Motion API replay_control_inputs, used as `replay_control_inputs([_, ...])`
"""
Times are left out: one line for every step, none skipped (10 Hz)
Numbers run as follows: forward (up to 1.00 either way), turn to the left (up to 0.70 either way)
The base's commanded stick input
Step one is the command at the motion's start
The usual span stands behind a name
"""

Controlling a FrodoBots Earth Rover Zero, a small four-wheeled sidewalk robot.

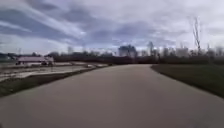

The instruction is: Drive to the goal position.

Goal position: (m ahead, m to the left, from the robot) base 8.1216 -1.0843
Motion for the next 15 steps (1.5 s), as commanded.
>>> replay_control_inputs([1.00, 0.00])
replay_control_inputs([1.00, 0.00])
replay_control_inputs([1.00, 0.00])
replay_control_inputs([1.00, -0.17])
replay_control_inputs([1.00, -0.23])
replay_control_inputs([1.00, -0.30])
replay_control_inputs([1.00, -0.37])
replay_control_inputs([1.00, -0.39])
replay_control_inputs([1.00, -0.03])
replay_control_inputs([1.00, 0.00])
replay_control_inputs([1.00, 0.00])
replay_control_inputs([1.00, 0.00])
replay_control_inputs([1.00, 0.00])
replay_control_inputs([1.00, 0.00])
replay_control_inputs([1.00, 0.00])
